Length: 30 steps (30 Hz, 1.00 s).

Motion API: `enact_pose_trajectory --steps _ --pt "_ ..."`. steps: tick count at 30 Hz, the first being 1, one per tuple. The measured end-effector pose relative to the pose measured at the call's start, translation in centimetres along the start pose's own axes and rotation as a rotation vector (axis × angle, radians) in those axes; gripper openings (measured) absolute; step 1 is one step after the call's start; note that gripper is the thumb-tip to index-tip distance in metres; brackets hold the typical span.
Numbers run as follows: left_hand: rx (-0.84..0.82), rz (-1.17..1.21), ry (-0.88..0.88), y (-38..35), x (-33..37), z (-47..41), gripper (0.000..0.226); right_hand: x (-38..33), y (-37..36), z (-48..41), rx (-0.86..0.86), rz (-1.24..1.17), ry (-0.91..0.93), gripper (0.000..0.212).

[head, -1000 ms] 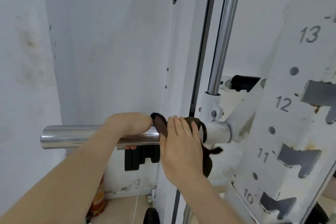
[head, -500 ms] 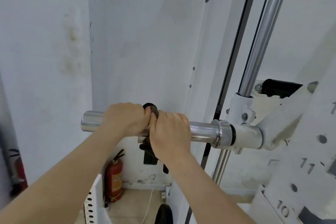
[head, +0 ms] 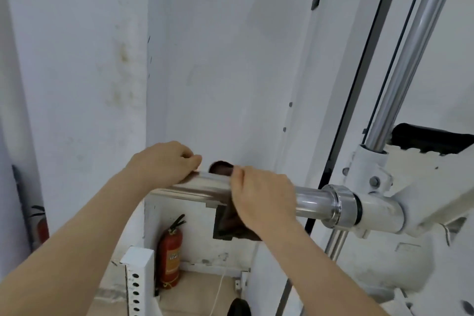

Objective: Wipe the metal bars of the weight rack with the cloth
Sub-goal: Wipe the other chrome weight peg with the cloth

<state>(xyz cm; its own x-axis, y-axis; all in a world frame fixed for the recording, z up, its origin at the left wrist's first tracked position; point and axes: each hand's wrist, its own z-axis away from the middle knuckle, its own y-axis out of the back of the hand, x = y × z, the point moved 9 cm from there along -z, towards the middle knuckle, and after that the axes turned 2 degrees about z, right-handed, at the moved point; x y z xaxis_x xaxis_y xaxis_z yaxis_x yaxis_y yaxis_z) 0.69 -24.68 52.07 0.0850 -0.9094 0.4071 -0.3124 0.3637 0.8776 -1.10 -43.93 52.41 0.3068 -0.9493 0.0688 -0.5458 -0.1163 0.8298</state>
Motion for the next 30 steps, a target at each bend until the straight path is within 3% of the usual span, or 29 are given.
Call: enact_pose_trajectory --steps 3,5,8,11,14,17,20,22,24,27,30 --pt "0.153 0.433 0.051 0.9 -3.1 2.5 0.042 4.5 0.6 0.4 0.031 0.036 -0.157 0.052" --pt "0.204 0.691 0.177 -0.2 -4.6 3.2 0.039 -0.8 0.4 0.0 0.053 -0.012 -0.112 0.048" --pt "-0.025 0.655 0.39 -1.4 -4.8 2.3 0.039 -8.8 0.3 -0.8 0.171 -0.11 0.028 0.042" --pt "-0.143 0.84 0.283 -1.5 -4.8 2.8 0.031 -9.4 -0.1 -0.8 0.137 -0.123 0.149 0.043" --pt "0.031 1.042 0.057 -1.1 -4.7 5.0 0.016 -3.0 0.2 0.6 0.062 -0.005 0.048 0.049" --pt "0.167 0.84 0.18 -0.6 -5.5 4.1 0.035 2.0 0.1 0.1 -0.074 0.126 -0.103 0.046" --pt "0.01 0.752 0.355 -1.1 -6.0 3.9 0.052 -5.8 -0.5 -1.1 -0.041 0.027 0.002 0.044" --pt "-0.067 0.975 0.269 -1.9 -5.5 5.3 0.047 -12.2 -0.4 -1.1 0.091 -0.075 0.087 0.037" --pt "0.007 1.078 0.146 -1.5 -5.5 6.3 0.044 -14.7 -0.3 -1.1 0.182 -0.151 0.109 0.033" --pt "0.187 0.988 0.127 -0.8 -6.4 5.7 0.044 -14.1 -0.9 -0.1 0.197 -0.155 0.228 0.042" --pt "0.169 0.861 0.223 -1.1 -6.8 4.7 0.036 -11.2 -1.2 2.2 0.192 -0.096 0.286 0.048"
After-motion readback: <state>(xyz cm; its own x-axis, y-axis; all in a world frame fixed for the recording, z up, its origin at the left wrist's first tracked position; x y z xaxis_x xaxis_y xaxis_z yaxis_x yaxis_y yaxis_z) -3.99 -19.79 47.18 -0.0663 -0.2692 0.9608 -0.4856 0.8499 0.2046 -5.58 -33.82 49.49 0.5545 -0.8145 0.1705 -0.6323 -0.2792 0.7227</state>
